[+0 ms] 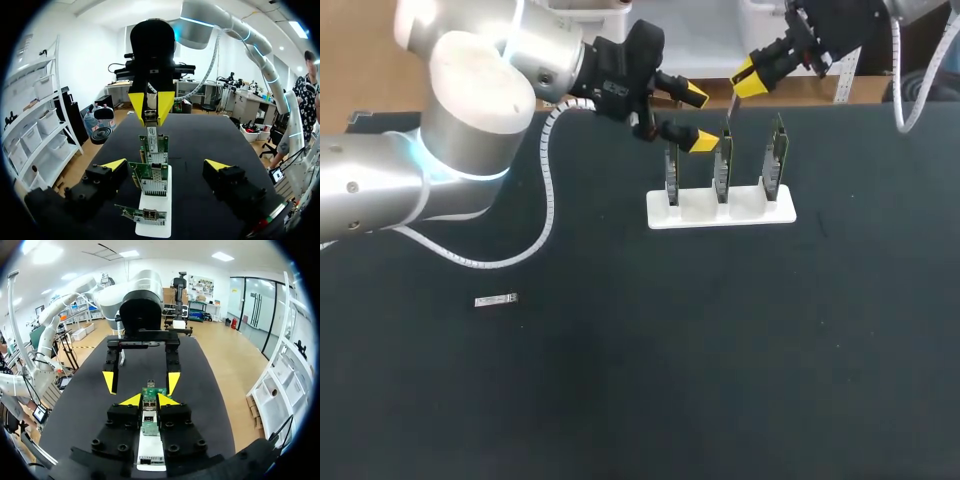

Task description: Pick up the optical module with the left hand, and insert it into the network port with the right hand.

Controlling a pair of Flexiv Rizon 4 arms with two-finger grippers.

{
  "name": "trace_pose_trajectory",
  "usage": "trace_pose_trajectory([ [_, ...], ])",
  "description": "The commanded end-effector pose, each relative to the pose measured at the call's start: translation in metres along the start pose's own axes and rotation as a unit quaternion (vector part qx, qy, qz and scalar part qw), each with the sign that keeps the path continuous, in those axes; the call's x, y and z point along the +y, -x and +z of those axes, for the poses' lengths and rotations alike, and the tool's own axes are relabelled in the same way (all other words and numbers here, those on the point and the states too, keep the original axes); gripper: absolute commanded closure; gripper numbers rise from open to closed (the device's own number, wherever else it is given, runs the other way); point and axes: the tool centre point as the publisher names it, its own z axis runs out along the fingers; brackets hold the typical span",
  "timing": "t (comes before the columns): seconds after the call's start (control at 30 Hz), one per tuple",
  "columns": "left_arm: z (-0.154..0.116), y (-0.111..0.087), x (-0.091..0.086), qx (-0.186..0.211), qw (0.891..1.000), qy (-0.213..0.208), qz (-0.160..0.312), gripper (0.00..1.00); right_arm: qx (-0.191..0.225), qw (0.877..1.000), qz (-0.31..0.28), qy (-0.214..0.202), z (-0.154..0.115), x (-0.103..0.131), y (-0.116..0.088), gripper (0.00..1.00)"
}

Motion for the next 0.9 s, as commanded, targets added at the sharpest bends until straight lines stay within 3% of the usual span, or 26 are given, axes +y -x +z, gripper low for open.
trace_pose_trajectory([
  [0.03,0.0004,0.0006,0.0013,0.002,1.0,-0.001,-0.001,0.0,0.003,1.0,0.0,0.003,0.0011,-0.0012,0.0002,1.0],
  [0.9,0.0004,0.0006,0.0013,0.002,1.0,-0.001,-0.001,0.0,0.023,1.0,0.006,-0.001,0.0028,0.0062,0.0024,1.0],
])
